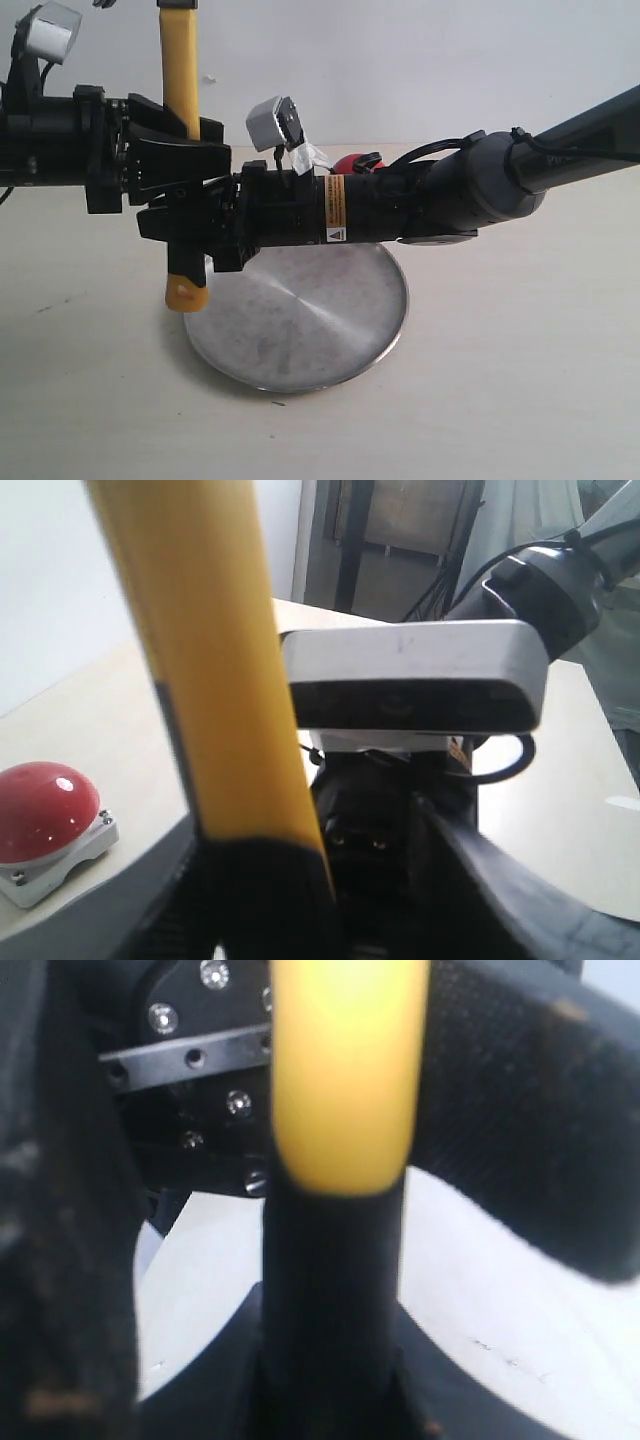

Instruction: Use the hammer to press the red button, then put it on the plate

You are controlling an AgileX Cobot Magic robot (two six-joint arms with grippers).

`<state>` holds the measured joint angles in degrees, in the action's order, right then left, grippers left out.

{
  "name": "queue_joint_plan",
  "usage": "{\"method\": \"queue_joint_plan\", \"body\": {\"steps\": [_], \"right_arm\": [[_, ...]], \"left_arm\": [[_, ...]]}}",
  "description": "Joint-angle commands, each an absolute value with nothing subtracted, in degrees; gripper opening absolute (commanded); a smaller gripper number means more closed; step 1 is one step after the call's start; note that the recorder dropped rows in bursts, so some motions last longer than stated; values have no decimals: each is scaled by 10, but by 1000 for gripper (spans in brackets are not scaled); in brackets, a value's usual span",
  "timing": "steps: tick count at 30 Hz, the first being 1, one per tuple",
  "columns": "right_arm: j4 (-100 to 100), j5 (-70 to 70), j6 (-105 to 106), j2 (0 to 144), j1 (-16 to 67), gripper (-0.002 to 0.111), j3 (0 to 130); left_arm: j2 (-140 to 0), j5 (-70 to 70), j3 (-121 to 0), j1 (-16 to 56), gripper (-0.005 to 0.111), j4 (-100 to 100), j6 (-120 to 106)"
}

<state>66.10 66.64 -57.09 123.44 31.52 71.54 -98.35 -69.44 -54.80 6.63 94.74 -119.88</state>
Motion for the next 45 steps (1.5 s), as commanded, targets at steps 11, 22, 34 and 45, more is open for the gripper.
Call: {"method": "queue_joint_plan", "body": {"steps": [11,22,34,45], "right_arm": [[633,700,-556,1220,312,0,719],[628,700,-556,1220,312,5,719],[648,682,-561,1220,312,41,719],[773,620,-651,1220,271,56,719]], "left_arm": [[-985,-700,-553,69,13,947,-1201],[-985,-700,-553,69,0,958,-1199],[-985,-700,-553,60,0,965,-1198],[-985,-700,-549,45,0,999,-1198]]}}
